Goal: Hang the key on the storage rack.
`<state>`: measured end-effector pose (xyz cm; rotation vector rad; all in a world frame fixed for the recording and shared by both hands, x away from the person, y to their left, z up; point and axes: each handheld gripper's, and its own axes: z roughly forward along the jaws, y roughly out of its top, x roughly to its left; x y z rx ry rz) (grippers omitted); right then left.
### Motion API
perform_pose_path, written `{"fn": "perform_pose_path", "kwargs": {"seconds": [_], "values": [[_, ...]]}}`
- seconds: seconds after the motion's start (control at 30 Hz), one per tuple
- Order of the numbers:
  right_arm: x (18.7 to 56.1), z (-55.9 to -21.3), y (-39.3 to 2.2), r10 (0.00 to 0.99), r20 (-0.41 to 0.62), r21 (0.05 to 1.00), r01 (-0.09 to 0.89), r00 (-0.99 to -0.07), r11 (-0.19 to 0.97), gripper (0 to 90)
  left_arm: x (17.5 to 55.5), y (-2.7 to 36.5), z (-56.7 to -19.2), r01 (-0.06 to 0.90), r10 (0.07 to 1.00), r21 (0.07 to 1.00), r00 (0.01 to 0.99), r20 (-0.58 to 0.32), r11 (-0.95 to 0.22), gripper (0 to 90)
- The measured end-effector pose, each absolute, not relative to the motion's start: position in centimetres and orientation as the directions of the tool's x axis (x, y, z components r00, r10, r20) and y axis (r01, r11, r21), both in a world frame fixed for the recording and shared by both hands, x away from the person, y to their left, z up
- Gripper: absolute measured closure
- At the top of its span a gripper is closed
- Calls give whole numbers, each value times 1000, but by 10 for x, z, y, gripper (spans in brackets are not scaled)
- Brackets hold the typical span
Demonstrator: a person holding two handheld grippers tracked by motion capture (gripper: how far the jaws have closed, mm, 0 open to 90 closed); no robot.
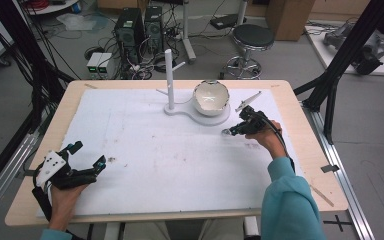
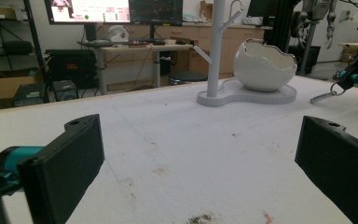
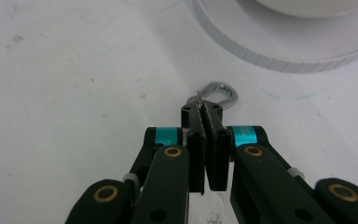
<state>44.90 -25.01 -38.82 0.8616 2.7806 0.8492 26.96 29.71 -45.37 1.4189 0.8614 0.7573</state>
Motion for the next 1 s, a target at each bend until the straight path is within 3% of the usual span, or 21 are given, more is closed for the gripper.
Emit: {"fn": "perform_pose_path", "kwargs": {"seconds": [0.53, 1.0], "values": [[429, -352, -243, 359, 141, 810, 316, -923, 494, 890, 301, 302, -406, 112, 782, 994, 619, -69, -1, 17], [414, -321, -228, 202, 140, 912, 206, -969, 355, 889, 338, 262, -339, 145, 545, 976, 838, -35, -161, 17]]}}
